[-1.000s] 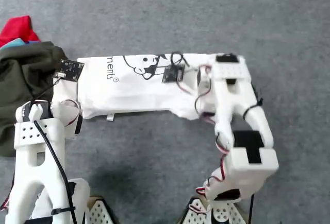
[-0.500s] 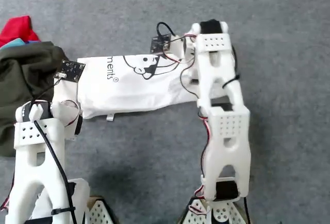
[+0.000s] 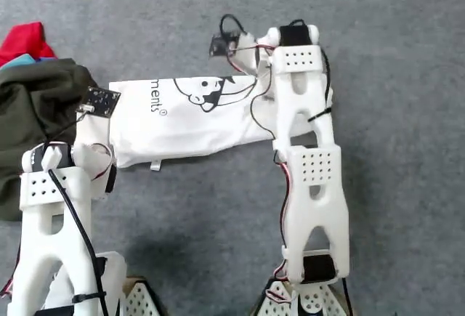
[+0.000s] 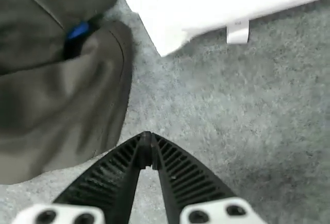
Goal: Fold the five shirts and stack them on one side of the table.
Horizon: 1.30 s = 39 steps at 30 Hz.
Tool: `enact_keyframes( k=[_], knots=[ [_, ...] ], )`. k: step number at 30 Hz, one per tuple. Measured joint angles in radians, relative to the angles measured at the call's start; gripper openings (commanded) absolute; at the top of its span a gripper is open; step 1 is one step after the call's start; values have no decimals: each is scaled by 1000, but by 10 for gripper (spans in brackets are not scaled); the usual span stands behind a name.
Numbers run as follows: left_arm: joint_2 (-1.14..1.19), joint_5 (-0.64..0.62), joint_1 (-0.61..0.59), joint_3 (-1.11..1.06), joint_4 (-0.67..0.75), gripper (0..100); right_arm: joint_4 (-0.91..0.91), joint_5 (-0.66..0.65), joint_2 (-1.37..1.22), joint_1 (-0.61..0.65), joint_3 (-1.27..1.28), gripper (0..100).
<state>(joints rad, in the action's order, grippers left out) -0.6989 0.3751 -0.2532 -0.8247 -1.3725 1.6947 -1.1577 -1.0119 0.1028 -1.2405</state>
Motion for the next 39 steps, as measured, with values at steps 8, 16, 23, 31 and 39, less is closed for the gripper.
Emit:
enact_keyframes(
  k=[8, 16, 23, 31, 39],
  knots=[
    [-3, -5, 0, 11, -8, 30, 60, 170, 0, -15, -164, 204],
    [-6, -5, 0, 26, -8, 66, 66, 354, 0, -84, -169, 15],
    [20, -224, 0, 193, -8, 246, 68, 494, 68, -213, -71, 13],
    [387, -416, 0, 460, -8, 250, 60, 476, 296, -411, 359, 13],
    [888, -420, -2, 813, -6, 250, -69, 436, 315, -603, 565, 13]
  ],
)
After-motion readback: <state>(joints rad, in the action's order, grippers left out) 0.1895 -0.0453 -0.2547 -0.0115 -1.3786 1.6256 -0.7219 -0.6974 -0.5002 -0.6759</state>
